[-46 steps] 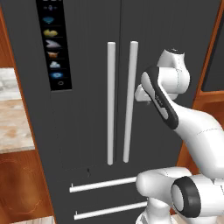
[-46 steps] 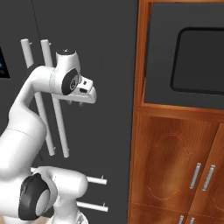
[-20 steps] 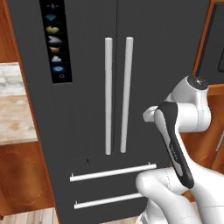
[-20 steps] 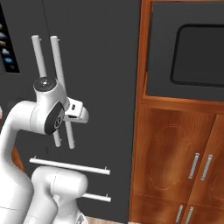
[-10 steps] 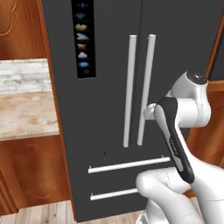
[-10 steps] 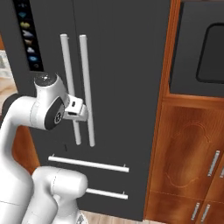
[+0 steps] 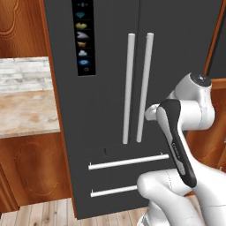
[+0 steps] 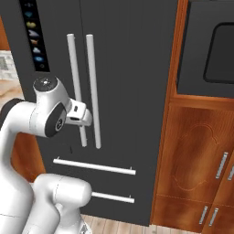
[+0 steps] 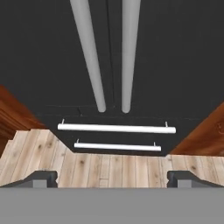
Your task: Retrieve the tangerine and kiwi from the fridge and place them into the bowl on the dining table.
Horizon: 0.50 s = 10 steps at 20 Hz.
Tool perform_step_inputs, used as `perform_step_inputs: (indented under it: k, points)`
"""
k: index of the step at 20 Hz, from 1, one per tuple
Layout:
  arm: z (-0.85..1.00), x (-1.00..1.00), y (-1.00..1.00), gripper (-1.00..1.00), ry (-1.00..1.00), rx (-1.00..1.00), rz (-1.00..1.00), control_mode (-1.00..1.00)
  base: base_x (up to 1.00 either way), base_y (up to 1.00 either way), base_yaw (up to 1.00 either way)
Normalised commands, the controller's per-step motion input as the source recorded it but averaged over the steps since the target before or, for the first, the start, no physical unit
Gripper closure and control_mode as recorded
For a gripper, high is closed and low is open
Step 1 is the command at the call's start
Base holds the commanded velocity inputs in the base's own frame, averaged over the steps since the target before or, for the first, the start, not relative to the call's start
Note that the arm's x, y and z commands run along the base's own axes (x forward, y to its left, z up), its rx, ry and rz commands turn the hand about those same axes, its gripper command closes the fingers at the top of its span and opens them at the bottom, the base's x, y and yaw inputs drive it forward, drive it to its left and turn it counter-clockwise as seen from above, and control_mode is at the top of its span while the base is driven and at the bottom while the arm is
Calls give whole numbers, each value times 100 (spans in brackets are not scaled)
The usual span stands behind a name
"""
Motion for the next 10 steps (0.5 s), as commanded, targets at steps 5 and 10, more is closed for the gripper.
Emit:
perform_step_inputs:
  k: [5, 10]
  points:
    - [8, 43, -2, -100, -12, 0, 0, -100, 0, 0, 0]
    - [30, 66, -20, -100, -7, 0, 0, -100, 0, 0, 0]
